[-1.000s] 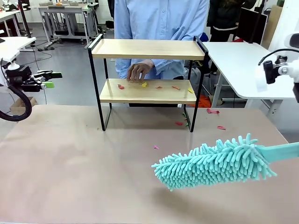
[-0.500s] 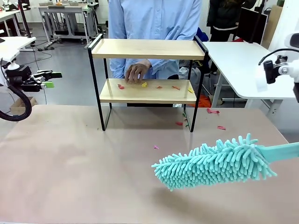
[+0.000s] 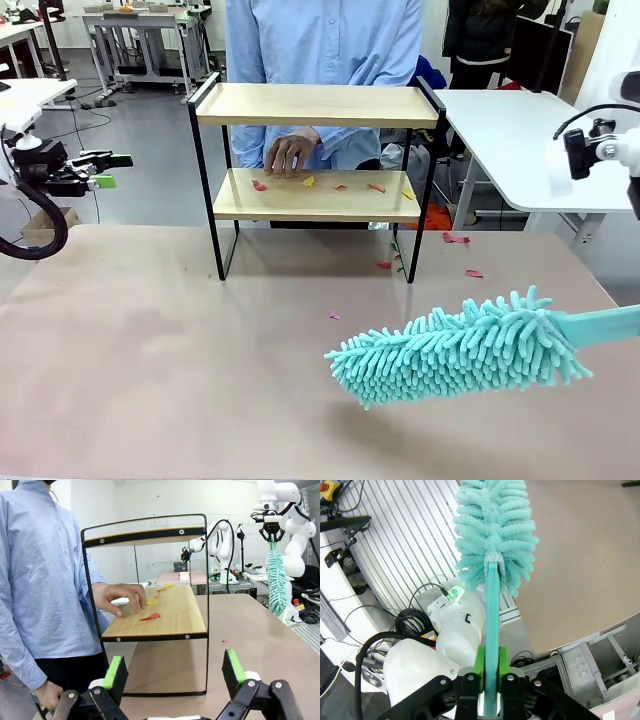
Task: Clean the shelf.
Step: Clean the specific section of the Shelf indicated by the human with the Duster.
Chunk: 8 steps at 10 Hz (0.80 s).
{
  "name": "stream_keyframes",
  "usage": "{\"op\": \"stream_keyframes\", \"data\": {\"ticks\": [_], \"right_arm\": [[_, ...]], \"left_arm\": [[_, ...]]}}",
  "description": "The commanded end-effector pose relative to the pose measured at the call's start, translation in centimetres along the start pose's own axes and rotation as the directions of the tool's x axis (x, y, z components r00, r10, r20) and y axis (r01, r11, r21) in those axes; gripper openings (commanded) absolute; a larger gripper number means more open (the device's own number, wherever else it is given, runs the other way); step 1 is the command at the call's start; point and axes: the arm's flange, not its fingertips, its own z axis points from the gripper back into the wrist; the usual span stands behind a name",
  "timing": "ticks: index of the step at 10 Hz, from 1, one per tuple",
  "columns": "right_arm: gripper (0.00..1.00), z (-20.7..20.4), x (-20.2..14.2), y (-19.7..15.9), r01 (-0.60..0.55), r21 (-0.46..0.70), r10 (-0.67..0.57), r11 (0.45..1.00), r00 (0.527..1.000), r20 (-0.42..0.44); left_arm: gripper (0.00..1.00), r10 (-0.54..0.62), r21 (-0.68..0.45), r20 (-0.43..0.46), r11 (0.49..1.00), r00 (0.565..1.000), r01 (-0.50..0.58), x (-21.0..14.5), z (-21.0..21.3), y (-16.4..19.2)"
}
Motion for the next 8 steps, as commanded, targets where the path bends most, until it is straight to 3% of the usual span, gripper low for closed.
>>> {"op": "stream_keyframes", "data": {"ticks": [1,5,8], "right_arm": [[0.13,0.1,-0.1,0.0,0.014,0.008,-0.014,1.000,1.000,0.004],[0.13,0.0,0.0,0.0,0.000,0.000,0.000,1.000,1.000,0.000],[0.13,3.1,4.1,2.4,0.165,-0.003,-0.161,0.986,0.964,0.210]], "left_arm": [[1.00,-0.015,-0.008,-0.009,1.000,1.000,0.015,0.3,0.0,-0.2],[1.00,-0.015,-0.008,-0.009,1.000,1.000,0.015,0.3,0.0,-0.2],[1.00,-0.015,-0.008,-0.009,1.000,1.000,0.015,0.3,0.0,-0.2]]}}
